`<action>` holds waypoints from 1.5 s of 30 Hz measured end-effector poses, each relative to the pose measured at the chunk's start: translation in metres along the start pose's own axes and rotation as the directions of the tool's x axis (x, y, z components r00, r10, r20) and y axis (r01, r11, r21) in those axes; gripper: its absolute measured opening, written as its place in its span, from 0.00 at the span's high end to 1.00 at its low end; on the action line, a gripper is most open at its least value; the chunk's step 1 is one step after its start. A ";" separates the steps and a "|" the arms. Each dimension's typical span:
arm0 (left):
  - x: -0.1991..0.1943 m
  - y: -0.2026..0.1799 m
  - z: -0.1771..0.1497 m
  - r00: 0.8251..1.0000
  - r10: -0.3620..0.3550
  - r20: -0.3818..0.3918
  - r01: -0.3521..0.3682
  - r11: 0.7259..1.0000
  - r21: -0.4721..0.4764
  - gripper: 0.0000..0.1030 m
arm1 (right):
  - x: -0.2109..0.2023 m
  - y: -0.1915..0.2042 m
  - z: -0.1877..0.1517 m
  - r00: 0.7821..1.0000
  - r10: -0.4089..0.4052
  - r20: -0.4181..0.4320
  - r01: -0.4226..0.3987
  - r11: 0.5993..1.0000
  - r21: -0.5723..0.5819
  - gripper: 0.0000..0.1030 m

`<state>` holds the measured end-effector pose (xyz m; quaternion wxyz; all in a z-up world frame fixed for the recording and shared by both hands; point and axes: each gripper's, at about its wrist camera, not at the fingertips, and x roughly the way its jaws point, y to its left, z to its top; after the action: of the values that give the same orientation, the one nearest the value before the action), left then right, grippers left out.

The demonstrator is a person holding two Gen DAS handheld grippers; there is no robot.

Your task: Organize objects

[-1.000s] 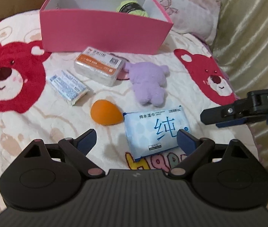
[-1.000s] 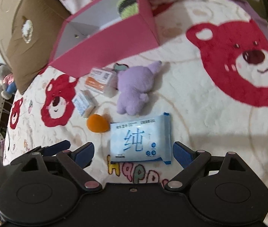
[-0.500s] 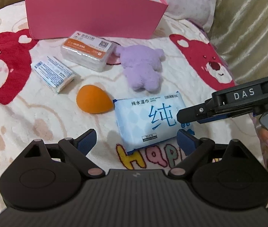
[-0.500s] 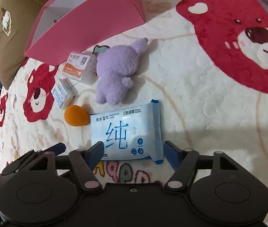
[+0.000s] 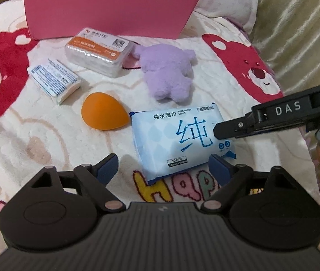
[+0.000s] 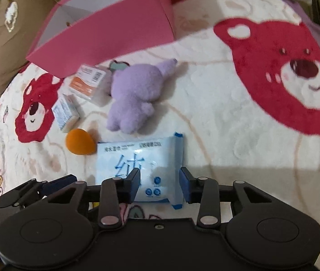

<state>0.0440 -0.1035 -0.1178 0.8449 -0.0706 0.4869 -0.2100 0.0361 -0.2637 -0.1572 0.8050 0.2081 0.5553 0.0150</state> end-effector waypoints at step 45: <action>-0.048 0.002 0.028 0.993 -0.020 0.115 0.009 0.995 0.096 0.61 | -0.022 0.041 -0.011 0.986 0.143 0.085 -0.124 0.973 -0.194 0.63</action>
<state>0.0479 -0.0833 -0.0658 0.8725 -0.0457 0.4261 -0.2346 0.0262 -0.2286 -0.1269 0.8447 0.1686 0.4958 0.1112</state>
